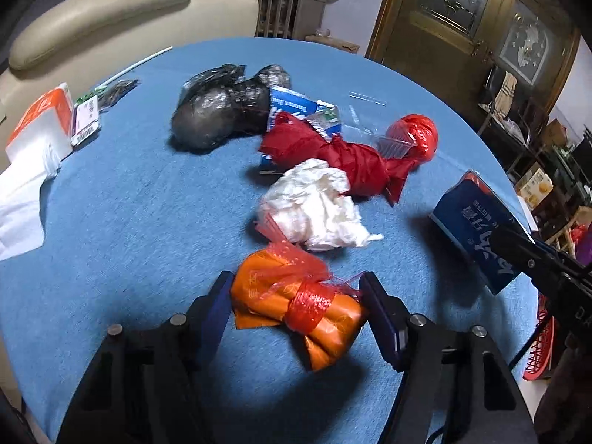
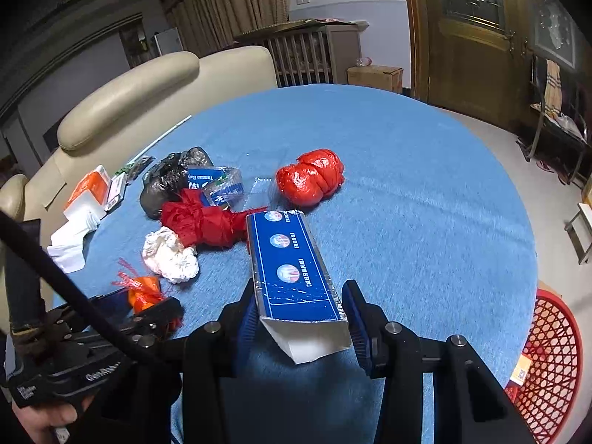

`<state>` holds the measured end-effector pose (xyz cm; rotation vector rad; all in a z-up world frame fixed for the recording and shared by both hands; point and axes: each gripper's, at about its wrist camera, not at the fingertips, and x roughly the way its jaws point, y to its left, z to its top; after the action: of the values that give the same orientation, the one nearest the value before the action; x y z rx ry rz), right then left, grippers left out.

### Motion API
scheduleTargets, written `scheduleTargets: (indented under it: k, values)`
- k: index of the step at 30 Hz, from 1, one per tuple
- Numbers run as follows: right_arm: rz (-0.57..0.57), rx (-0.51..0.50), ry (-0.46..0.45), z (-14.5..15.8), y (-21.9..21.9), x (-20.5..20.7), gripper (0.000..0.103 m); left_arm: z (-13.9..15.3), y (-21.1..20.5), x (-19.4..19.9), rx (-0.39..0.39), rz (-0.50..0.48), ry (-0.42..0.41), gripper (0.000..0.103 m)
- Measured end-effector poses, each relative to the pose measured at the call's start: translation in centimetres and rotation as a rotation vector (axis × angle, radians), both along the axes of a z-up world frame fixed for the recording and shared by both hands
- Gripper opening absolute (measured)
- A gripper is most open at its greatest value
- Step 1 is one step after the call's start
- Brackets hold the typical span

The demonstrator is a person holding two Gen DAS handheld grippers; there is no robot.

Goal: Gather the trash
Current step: 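Grasp the orange mesh bag with the left gripper while the right holds the carton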

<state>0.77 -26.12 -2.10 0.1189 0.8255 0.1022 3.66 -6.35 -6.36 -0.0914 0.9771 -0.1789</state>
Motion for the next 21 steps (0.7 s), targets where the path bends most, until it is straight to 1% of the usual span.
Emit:
scheduleTargets:
  k: [7, 10, 13, 18, 21]
  values:
    - [0.025, 0.019, -0.015, 0.7, 1.1, -0.7, 0.047, 1.1, 2.4, -1.7, 0.011, 0.049, -0.047, 0.069]
    - [0.037, 0.027, -0.021, 1.1, 1.6, -1.1, 0.045, 1.8, 3.4, -2.1, 0.020, 0.073, -0.062, 0.069]
    - [0.047, 0.043, -0.019, 1.2, 2.0, -1.3, 0.045, 2.3, 4.1, -2.6, 0.027, 0.096, -0.078, 0.069]
    - [0.078, 0.019, 0.022, 0.0, 3.3, -0.9, 0.045, 2.2, 5.3, -3.0, 0.028, 0.122, -0.082, 0.069]
    - [0.072, -0.008, 0.044, -0.8, 3.5, -0.6, 0.046, 1.9, 5.8, -3.0, 0.023, 0.133, -0.077, 0.069]
